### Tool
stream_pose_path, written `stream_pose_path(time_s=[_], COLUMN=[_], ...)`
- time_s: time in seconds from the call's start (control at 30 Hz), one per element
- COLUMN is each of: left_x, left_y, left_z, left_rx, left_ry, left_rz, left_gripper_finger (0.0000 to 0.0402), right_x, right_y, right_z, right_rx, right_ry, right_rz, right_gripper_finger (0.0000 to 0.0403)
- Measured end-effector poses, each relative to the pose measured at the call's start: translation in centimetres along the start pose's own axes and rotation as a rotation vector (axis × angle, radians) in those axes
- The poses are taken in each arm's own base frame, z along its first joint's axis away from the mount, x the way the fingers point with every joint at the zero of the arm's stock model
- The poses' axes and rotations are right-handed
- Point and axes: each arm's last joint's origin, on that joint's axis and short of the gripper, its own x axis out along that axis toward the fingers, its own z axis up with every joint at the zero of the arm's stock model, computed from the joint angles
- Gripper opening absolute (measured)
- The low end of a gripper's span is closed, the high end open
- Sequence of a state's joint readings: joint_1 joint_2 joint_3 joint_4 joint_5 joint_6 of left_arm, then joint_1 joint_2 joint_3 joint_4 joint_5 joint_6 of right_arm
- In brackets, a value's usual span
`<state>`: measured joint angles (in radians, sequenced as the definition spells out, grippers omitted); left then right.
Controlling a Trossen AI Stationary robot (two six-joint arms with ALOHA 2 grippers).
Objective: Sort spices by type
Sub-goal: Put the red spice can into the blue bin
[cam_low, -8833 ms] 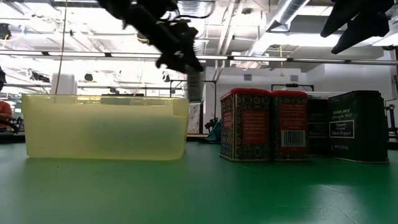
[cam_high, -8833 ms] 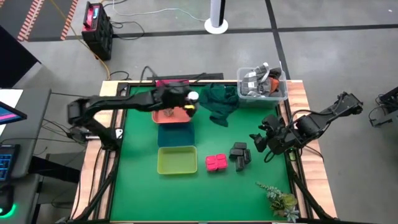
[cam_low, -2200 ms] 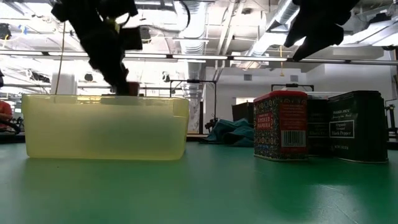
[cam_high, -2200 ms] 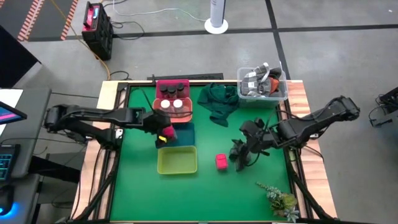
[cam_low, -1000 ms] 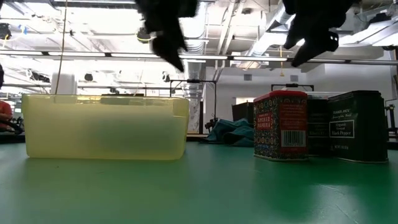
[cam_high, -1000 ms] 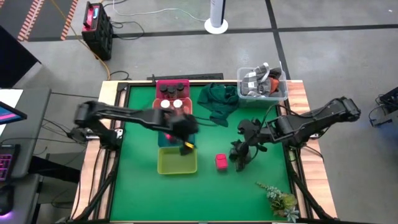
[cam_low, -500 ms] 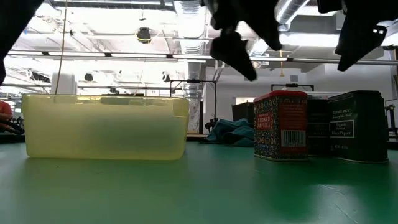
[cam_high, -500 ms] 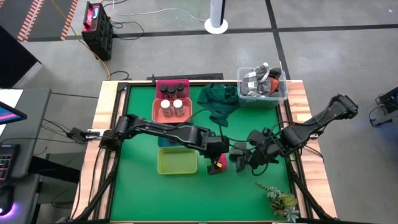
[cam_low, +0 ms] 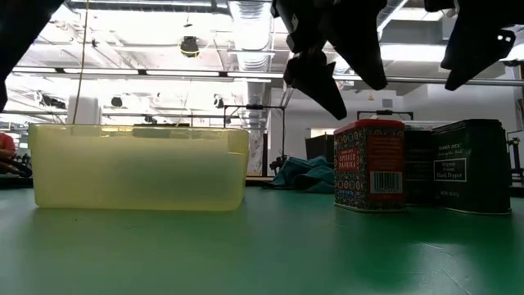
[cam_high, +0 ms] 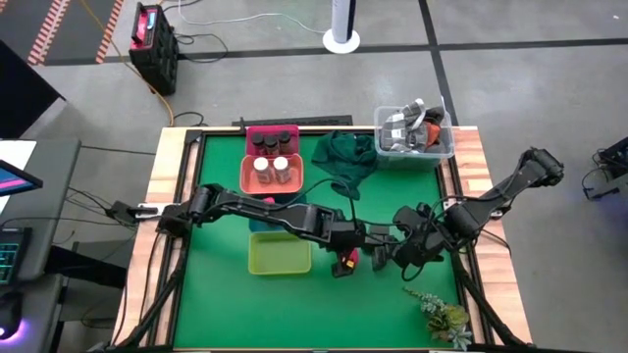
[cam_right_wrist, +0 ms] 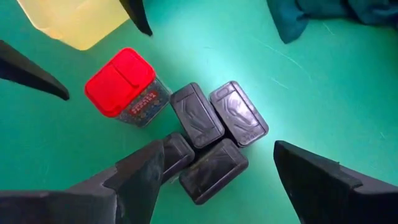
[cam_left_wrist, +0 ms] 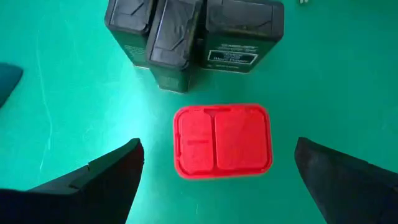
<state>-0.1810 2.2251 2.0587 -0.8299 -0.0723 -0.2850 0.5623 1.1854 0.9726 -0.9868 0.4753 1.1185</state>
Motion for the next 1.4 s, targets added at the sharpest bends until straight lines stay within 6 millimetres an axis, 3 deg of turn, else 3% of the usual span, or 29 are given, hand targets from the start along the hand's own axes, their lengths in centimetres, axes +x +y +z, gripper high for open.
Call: stream_pose_path(time_s=[0.13, 0.77, 1.13, 1.4], left_x=[1.6, 4.0, 4.0, 3.2], left_y=[-0.1, -0.2, 0.4, 1.8], left_z=[-0.3, -0.7, -0.9, -0.7], left_rx=[-0.035, -0.014, -0.005, -0.014], left_ry=[0.009, 0.018, 0.072, 0.093], left_rz=[-0.002, -0.015, -0.041, -0.017], left_gripper_finger=[0.04, 0.0397, 0.0303, 0.0302], right_x=[0.0, -0.6, -0.6, -0.6], right_y=[0.0, 0.1, 0.1, 0.1], right_z=[0.0, -1.3, -1.2, -1.2], right_rx=[0.007, -0.008, -0.009, -0.002], right_ry=[0.001, 0.029, 0.006, 0.005], right_rz=[-0.001, -0.005, -0.016, -0.017], right_gripper_finger=[0.0327, 0.0327, 0.0327, 0.0327])
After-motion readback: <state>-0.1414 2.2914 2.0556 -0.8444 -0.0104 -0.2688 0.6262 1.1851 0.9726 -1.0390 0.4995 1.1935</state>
